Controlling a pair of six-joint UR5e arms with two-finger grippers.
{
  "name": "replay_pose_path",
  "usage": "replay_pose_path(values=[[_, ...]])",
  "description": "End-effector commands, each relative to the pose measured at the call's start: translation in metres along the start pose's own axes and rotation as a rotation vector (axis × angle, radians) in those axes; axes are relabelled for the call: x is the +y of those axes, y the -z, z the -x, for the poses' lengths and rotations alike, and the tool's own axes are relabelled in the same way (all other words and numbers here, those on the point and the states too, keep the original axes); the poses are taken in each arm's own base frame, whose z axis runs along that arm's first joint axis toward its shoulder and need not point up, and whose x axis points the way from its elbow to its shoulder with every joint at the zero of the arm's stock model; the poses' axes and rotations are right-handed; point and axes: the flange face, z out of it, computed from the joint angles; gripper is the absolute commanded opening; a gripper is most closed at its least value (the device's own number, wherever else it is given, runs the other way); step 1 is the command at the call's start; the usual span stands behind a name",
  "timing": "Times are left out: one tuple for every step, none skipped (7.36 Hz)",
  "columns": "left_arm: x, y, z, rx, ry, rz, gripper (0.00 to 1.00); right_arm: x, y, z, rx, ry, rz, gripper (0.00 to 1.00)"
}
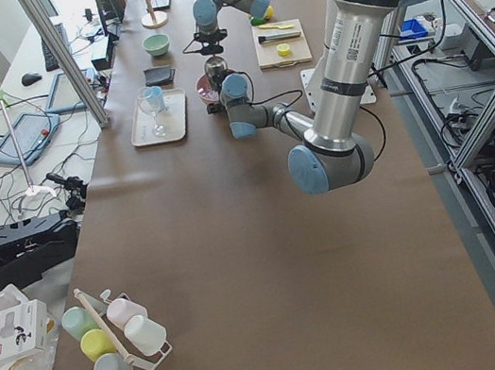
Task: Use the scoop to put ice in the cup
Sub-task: 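Lower the scoop into the ice cubes with the right gripper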
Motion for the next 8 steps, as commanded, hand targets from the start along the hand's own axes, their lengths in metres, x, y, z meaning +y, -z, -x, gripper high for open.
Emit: replay_pose_path(values=[[0.001, -0.001, -0.001, 0.002, 0.000, 0.001, 0.98, -0.004, -0.013, 0.003, 0.038, 0.009, -0.075, 0.00], [0.001, -0.001, -0.001, 0.002, 0.000, 0.001, 0.98, 0.016, -0.019, 0.014, 0.055, 0.030, -0.103, 0.00], [0.001, -0.001, -0.001, 0.002, 0.000, 0.002, 0.98, 0.022, -0.031, 0.018, 0.079, 0.037, -0.149, 0.00], [0.001, -0.001, -0.001, 0.002, 0.002, 0.002, 0.98, 0.022, -0.040, 0.019, 0.091, 0.033, -0.185, 0.00], [0.001, -0.001, -0.001, 0.002, 0.002, 0.002, 0.98, 0.024, -0.043, 0.020, 0.100, 0.035, -0.198, 0.00], [0.001, -0.001, -0.001, 0.002, 0.002, 0.002, 0.98, 0.021, -0.044, 0.020, 0.106, 0.039, -0.231, 0.00], [0.003, -0.002, -0.001, 0.002, 0.002, 0.004, 0.98, 0.020, -0.048, 0.023, 0.095, 0.044, -0.271, 0.00], [0.003, -0.001, 0.000, 0.000, 0.000, -0.004, 0.98, 0.020, -0.054, 0.027, 0.076, 0.051, -0.309, 0.00]])
